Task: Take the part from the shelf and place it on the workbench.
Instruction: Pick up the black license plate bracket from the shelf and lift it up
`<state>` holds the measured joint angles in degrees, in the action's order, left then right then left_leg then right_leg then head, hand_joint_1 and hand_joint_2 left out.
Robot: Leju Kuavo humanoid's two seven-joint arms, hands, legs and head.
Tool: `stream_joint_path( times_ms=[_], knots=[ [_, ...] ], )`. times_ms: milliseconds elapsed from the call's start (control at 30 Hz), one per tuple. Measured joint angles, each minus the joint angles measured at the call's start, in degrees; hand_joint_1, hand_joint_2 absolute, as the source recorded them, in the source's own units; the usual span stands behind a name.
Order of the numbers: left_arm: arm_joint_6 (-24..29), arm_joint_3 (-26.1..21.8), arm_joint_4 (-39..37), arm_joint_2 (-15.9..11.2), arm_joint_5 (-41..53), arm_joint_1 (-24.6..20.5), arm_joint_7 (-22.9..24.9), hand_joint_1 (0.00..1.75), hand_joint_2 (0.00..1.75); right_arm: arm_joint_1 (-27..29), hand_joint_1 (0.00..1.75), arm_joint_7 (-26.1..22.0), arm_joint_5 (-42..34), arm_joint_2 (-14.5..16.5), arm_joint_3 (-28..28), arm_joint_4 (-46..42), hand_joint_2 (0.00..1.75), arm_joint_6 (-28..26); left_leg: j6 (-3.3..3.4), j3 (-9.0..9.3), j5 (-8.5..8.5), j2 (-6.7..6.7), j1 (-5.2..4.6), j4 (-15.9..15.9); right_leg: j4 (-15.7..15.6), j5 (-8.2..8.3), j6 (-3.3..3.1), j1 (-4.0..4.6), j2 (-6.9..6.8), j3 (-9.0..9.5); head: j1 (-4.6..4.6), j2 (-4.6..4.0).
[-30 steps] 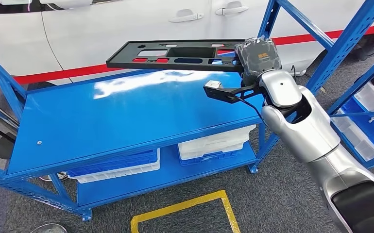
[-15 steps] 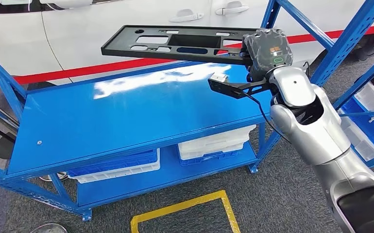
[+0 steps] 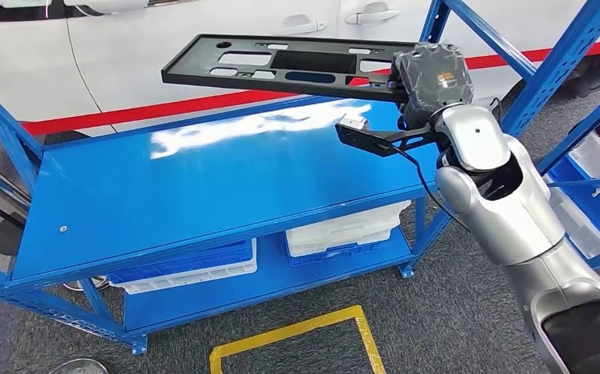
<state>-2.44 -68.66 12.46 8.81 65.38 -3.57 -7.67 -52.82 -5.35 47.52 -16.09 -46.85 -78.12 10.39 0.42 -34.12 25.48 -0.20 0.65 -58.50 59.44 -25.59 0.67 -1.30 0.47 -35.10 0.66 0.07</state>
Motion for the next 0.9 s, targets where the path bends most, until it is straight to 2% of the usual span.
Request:
stream_joint_path(
  times_ms=[667, 900],
  knots=[
    [0.65, -0.01, 0.00, 0.02, 1.01, 0.00, -0.57, 0.00, 1.75, 0.80, 1.75, -1.24, 0.90, -0.15, 0.78, -1.92, 1.75, -0.50, 0.03, -0.01, 0.02, 0.00, -0.02, -0.04, -0.06, 0.01, 0.02, -0.06, 0.00, 0.00, 0.00, 0.01],
    [1.52, -0.01, 0.00, 0.01, 1.08, 0.00, -0.52, 0.00, 1.75, 1.90, 1.75, -1.79, 0.23, -0.50, 0.75, -1.87, 1.75, -0.45, 0.37, -0.19, 0.23, 0.00, -0.08, -0.39, -0.08, 0.02, 0.24, -0.33, -0.01, 0.01, 0.00, 0.00]
  ],
)
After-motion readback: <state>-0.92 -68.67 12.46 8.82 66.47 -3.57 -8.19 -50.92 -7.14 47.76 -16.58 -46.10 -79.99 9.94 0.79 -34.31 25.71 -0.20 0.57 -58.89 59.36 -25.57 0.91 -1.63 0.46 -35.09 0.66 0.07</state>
